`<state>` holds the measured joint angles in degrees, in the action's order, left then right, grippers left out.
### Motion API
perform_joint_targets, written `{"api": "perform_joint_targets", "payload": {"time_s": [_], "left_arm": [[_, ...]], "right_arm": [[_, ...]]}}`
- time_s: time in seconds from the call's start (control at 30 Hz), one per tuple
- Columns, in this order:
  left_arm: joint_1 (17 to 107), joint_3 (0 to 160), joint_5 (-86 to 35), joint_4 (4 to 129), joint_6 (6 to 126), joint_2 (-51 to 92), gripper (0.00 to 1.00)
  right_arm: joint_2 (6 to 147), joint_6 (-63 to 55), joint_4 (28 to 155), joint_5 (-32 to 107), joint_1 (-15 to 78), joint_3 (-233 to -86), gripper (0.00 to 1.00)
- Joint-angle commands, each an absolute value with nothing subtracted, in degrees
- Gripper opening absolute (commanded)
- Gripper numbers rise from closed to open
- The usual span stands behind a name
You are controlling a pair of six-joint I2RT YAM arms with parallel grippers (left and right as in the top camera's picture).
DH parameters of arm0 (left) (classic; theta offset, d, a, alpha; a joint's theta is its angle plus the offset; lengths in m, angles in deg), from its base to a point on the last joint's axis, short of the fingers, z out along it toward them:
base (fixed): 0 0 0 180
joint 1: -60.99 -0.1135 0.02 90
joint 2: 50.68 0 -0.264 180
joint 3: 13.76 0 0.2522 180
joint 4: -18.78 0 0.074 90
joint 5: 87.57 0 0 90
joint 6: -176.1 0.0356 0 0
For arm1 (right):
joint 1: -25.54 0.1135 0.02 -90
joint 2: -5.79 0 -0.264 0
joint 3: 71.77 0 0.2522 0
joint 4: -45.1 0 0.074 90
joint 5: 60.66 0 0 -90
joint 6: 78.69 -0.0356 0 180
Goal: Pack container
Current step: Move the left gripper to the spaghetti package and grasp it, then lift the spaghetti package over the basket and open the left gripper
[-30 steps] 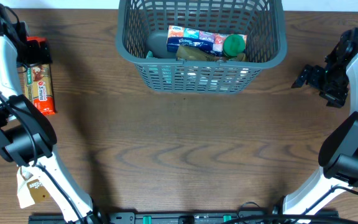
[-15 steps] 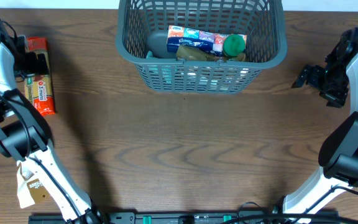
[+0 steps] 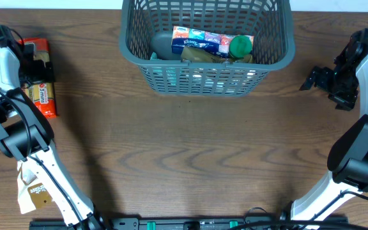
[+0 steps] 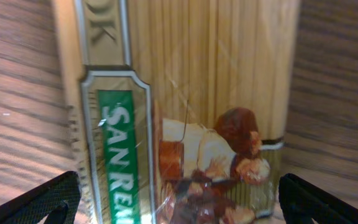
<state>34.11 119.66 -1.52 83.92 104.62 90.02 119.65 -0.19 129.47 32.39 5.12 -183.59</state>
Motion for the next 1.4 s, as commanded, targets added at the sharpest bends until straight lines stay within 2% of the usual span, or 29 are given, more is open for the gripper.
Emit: {"api": "perform_joint_targets", "payload": {"time_s": [0.0,0.1,0.13,0.2,0.3,0.37,0.47,0.57,0.9,1.17,1.37], "left_arm": [[34.1,119.3,-1.9,84.1,105.8,91.3,0.98],[34.1,119.3,-1.9,83.8,105.8,91.4,0.98],[34.0,119.3,-2.0,83.9,105.8,91.4,0.94],[34.0,119.3,-2.6,84.1,105.8,91.4,0.77],[34.0,119.3,-3.6,85.4,105.7,91.4,0.66],[34.0,119.3,-3.8,86.4,105.7,91.4,0.45],[34.1,119.3,-4.3,88.1,105.5,91.4,0.29],[34.2,119.3,-4.7,90.7,104.4,91.2,0.07],[36.3,119.3,-4.9,96.8,101.4,83.5,0.06],[40.3,119.5,-6.2,97.0,100.1,66.9,0.06],[46.5,119.7,-6.2,93.9,101.6,52.5,0.06]], "right_arm": [[119.3,0.2,129.5,32.6,5.4,-183.3,0.99],[119.3,0.2,129.5,32.6,5.4,-183.3,0.99],[119.3,0.2,129.6,32.6,5.4,-183.3,0.99],[119.3,0.2,129.6,32.6,5.4,-183.3,0.99],[119.3,0.3,129.6,32.6,5.4,-183.3,0.99],[119.3,0.3,129.6,32.6,5.4,-183.3,0.99],[119.3,0.3,129.7,32.6,5.4,-183.3,0.99],[119.3,1.6,130.2,32.6,5.4,-183.3,0.99],[119.3,2.9,130.4,32.6,5.4,-183.3,0.99],[119.3,4.6,130.4,32.6,5.4,-183.3,0.99],[119.3,5.4,130.0,32.6,5.4,-183.3,0.99]]}}
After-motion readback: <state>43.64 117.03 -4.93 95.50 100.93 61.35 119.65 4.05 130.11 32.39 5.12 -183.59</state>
